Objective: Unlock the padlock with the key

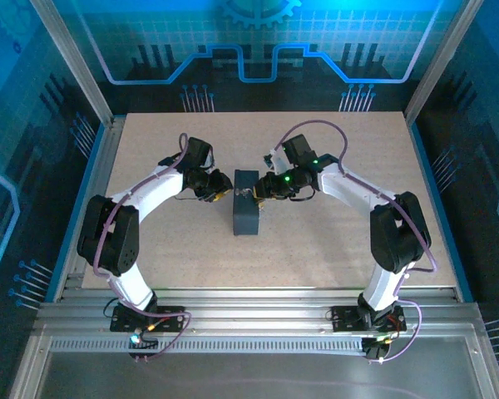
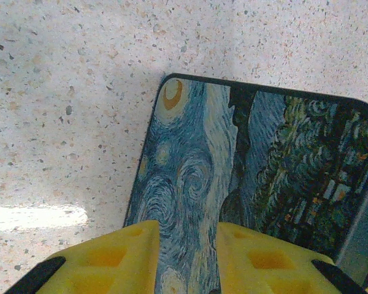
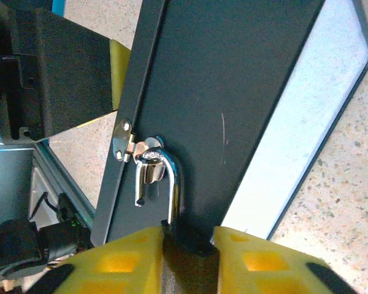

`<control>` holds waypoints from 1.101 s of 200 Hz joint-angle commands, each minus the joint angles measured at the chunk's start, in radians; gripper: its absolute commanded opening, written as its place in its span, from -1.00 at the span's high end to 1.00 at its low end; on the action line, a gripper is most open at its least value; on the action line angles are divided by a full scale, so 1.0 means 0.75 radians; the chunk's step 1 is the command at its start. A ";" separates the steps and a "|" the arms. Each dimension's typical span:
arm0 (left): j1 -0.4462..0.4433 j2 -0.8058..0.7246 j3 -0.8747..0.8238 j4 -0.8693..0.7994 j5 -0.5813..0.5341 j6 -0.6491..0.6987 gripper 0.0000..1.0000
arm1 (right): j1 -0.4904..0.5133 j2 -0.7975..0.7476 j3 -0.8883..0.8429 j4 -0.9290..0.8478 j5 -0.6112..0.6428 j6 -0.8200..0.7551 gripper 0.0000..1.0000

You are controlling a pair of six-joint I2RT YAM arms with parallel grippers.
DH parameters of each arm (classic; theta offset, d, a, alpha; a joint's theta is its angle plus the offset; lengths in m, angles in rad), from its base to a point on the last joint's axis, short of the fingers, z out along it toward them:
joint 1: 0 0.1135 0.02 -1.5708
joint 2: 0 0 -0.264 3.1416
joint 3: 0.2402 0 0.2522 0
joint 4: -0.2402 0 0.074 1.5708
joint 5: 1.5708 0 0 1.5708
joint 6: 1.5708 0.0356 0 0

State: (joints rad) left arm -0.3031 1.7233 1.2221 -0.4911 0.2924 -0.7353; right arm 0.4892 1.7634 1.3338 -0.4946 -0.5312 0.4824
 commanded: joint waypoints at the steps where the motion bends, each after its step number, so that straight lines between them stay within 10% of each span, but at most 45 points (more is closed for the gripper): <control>1: -0.009 -0.023 -0.003 -0.006 0.013 -0.028 0.39 | -0.006 -0.037 -0.028 0.007 -0.055 -0.003 0.60; 69: -0.029 -0.025 -0.028 -0.010 0.010 -0.041 0.41 | -0.007 -0.068 -0.038 0.067 -0.072 0.040 1.00; 220: -0.097 -0.054 -0.079 0.035 -0.002 -0.128 0.43 | 0.043 -0.044 -0.012 0.186 0.263 0.236 1.00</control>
State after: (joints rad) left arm -0.3710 1.7195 1.1702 -0.4656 0.2916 -0.8146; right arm 0.5095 1.7000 1.3037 -0.3859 -0.3912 0.6338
